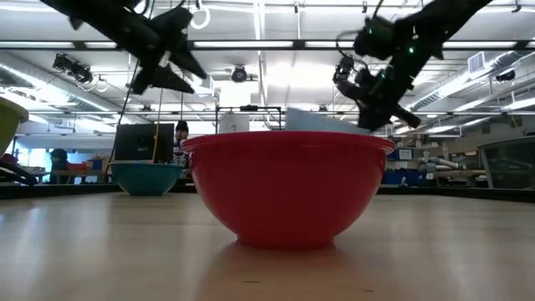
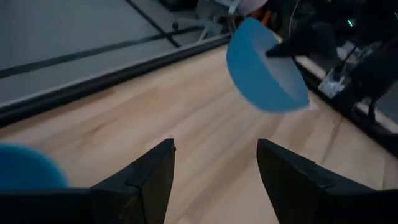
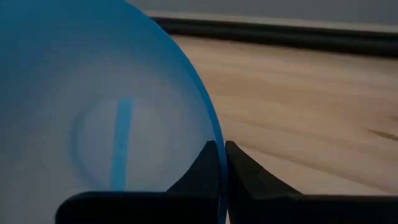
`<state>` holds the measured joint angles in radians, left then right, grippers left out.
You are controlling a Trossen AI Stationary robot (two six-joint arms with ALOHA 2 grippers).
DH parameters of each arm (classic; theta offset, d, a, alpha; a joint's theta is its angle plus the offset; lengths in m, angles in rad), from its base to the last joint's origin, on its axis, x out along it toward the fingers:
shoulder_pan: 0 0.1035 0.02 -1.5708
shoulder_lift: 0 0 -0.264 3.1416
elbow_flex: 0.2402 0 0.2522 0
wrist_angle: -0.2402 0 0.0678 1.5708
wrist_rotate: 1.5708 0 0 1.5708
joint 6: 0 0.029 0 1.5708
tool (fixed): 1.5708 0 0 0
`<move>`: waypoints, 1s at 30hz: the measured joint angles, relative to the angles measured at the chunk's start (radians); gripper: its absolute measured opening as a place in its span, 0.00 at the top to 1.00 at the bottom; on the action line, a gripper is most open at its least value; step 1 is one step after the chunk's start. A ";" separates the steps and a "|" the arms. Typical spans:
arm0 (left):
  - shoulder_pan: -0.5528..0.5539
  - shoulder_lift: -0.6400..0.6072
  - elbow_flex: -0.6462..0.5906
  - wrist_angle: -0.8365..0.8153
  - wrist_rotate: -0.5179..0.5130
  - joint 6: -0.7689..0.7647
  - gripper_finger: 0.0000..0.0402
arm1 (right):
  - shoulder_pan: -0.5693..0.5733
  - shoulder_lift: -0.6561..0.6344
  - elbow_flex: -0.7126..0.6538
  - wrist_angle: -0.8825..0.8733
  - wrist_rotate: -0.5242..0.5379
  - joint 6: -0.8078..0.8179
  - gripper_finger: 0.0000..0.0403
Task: Nest bowls inside each other
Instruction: Stack the transparent blue bowl on top of the green bowl
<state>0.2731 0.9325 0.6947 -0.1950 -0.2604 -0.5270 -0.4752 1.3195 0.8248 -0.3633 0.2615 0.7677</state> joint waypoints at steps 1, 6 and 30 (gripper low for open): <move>0.004 0.027 0.000 0.060 0.010 0.001 0.43 | 0.032 0.004 0.008 0.007 0.031 0.020 0.97; 0.003 0.144 0.067 0.141 0.031 0.018 0.43 | 0.155 0.084 0.084 -0.029 0.184 0.046 0.97; -0.031 0.435 0.342 -0.200 -0.151 0.120 0.58 | 0.364 0.361 0.578 -0.170 0.354 -0.222 0.92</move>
<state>0.2423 1.3675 1.0363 -0.3949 -0.4110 -0.4070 -0.1107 1.6808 1.4028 -0.5328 0.6152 0.5460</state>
